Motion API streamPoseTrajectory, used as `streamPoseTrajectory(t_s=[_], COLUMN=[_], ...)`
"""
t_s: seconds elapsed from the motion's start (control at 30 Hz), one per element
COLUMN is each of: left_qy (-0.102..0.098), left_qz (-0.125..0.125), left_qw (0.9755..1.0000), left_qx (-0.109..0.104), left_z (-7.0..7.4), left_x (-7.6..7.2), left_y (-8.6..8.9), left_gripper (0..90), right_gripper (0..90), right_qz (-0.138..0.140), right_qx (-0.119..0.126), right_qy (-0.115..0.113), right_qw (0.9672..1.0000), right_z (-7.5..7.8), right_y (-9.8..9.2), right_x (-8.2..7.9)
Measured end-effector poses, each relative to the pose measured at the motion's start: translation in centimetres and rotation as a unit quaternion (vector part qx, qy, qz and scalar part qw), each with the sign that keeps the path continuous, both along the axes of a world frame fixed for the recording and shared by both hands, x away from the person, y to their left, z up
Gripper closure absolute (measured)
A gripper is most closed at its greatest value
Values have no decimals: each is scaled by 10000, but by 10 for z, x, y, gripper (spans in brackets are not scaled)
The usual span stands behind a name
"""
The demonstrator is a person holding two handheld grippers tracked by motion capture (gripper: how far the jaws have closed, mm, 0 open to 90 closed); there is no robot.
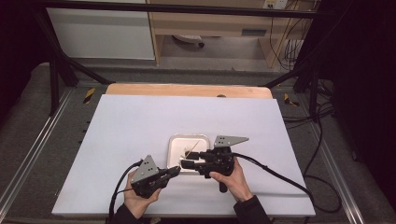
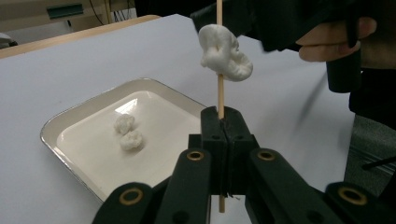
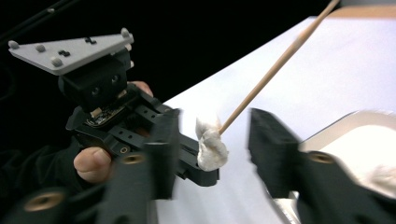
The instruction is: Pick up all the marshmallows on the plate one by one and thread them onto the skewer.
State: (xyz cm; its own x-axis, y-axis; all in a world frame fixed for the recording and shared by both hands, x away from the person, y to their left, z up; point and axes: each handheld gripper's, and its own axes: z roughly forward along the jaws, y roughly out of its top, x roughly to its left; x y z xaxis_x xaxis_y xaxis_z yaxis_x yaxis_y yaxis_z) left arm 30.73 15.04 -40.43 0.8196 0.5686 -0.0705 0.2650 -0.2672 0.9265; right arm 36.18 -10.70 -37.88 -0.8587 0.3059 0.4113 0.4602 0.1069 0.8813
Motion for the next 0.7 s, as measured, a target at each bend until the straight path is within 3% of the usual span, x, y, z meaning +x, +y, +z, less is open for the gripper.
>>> streamPoseTrajectory(t_s=[0.07,0.17,0.33,0.47,0.7], left_qy=[-5,-2,60,147,259], left_qz=[22,65,154,259,385], left_qw=[10000,10000,9999,9996,9989], left_qx=[1,-7,5,9,54], left_z=[0,0,1,1,0], left_x=[0,0,2,4,6], left_y=[2,6,15,25,38], left_gripper=[887,887,887,887,887], right_gripper=[310,199,137,88,36], right_qz=[-181,-375,-665,-934,-1265], right_qx=[-23,-115,-509,-807,-1797], right_qy=[-180,-319,-468,-415,-461], right_qw=[9997,9987,9954,9915,9745], right_z=[4,7,4,-2,-18], right_y=[-3,-8,-16,-25,-29], right_x=[-1,0,4,10,18])
